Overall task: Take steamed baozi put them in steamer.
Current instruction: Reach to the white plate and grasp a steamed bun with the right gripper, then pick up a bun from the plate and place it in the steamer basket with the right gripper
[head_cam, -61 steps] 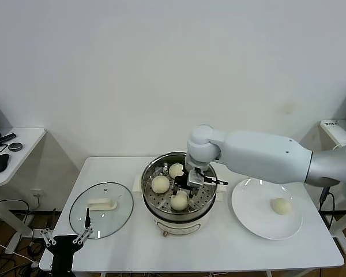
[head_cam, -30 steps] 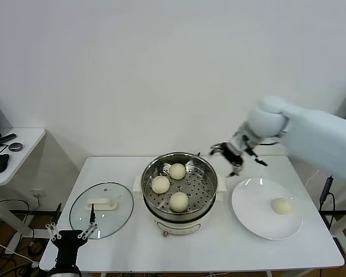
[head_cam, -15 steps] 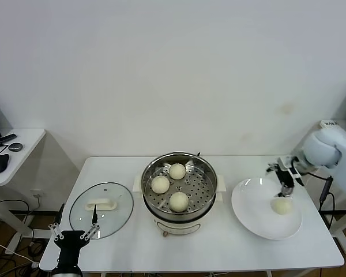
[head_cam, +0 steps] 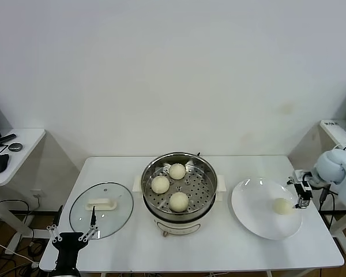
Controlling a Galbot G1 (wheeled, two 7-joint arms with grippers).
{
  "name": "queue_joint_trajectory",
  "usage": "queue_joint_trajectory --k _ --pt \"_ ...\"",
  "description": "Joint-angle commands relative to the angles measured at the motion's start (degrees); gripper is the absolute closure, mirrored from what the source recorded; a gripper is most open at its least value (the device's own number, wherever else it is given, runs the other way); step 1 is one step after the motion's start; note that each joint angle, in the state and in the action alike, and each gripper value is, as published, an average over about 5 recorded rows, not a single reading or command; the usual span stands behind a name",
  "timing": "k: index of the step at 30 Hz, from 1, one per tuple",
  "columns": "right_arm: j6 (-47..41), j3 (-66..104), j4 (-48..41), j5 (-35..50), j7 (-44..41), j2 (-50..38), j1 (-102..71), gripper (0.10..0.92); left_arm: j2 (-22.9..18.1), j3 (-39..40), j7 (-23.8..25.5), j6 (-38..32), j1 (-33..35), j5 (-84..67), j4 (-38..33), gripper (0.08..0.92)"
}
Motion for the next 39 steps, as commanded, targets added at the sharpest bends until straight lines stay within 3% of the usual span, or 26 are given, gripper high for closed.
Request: queue_joint_trajectory --k 1,9,27,33,39 --pt "1.7 4.0 -8.5 -5.3 0.4 6.7 -3.5 0.203 0.0 -0.2 0.0 0.0 0.1 0.0 0.1 0.177" --pt "0.7 2.9 -8.9 -4.5 -0.6 7.8 -2.8 0.235 -0.1 -0.1 0.0 0.0 0.0 0.0 0.5 0.177" --pt "-1.1 1.0 -7.4 -4.6 -3.6 6.8 -1.0 0.494 -0.2 -0.1 -0.1 -0.1 0.0 -0.1 0.3 0.177" --pt "-1.6 -2.3 -4.3 -0.3 -4.4 4.5 2.9 0.633 -0.1 -0.1 0.0 -0.1 0.0 -0.1 0.2 0.177" --pt "-5.2 -15.1 3.6 10.7 -6.7 -0.4 17.7 0.65 0.2 0.1 0.1 0.1 -0.6 0.0 0.1 0.177"
